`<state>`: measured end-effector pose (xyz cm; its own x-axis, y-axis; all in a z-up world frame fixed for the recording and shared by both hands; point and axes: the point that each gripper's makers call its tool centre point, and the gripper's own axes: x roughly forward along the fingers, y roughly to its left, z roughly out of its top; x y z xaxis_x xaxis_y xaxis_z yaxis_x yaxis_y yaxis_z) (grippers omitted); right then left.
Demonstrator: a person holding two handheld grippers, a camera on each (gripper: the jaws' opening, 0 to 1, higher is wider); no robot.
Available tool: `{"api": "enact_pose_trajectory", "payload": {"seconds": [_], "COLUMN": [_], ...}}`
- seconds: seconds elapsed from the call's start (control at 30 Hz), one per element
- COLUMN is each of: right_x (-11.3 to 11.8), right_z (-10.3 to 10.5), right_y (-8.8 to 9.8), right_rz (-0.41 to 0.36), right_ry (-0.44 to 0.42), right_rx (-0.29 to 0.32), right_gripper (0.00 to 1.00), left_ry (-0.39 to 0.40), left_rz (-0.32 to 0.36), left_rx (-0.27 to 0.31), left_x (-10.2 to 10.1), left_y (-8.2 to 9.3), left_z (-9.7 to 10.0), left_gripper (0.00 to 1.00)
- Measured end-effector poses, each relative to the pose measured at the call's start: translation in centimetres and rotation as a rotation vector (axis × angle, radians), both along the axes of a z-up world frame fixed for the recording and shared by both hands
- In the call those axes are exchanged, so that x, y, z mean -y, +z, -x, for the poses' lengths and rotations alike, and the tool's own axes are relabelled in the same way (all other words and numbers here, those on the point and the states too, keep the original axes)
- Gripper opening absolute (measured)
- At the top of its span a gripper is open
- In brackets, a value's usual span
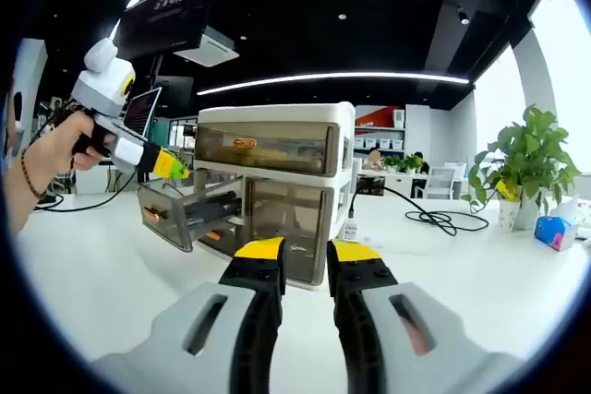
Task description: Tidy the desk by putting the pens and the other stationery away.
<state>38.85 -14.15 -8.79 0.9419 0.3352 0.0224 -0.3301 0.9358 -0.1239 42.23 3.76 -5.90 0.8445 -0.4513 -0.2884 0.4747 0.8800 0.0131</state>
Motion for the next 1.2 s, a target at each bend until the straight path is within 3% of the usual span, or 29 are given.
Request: {"api": "enact_pose_trajectory", "payload": {"seconds": [0.23,0.4,0.53,0.7,0.8,0.83,0.87,0.9,0.93,1.0,1.13,1.2], "right_x": [-1.0,-1.3,-1.0,-1.3,-1.8,-1.9,-2.6,-3.0,-4.3,-6.5,-9.8,-11.2], "right_z": [0.3,0.4,0.4,0.4,0.4,0.5,0.8,0.9,1.4,2.2,3.3,3.8], "right_y": [0.1,0.6,0.7,0.3,0.1,0.4,1.7,1.9,2.0,1.6,0.6,0.4], "right_rz": [0.073,0.121,0.111,0.131,0.169,0.158,0.149,0.169,0.251,0.338,0.495,0.561], "right_ry": [0.014,0.003,-0.012,-0.016,-0.010,-0.015,-0.009,-0.002,0.021,0.061,0.113,0.136], "right_rx": [0.039,0.079,0.084,0.082,0.095,0.112,0.206,0.223,0.250,0.272,0.309,0.348], "right_gripper": [0.23,0.24,0.23,0.23,0.23,0.24,0.28,0.29,0.28,0.28,0.26,0.26], "left_ry": [0.013,-0.021,-0.030,-0.014,0.000,0.007,0.011,0.002,-0.016,-0.017,0.009,0.020], "left_rz": [0.032,0.034,0.075,0.092,0.109,0.110,0.115,0.144,0.218,0.260,0.134,0.107], "left_rx": [0.108,0.137,0.144,0.197,0.209,0.201,0.128,0.100,0.091,0.034,0.141,0.173], "left_x": [-3.5,-4.9,-6.0,-7.3,-8.1,-8.4,-8.6,-8.4,-7.7,-7.1,-7.6,-7.7], "left_y": [2.1,1.9,1.5,0.3,-2.1,-3.0,-4.5,-4.9,-5.0,-5.4,-4.7,-4.6], "left_z": [1.6,2.5,2.7,2.8,3.6,3.7,3.9,4.0,4.1,4.1,4.1,4.0], "left_gripper": [0.09,0.09,0.08,0.08,0.07,0.04,0.03,0.03,0.03,0.03,0.03,0.03]}}
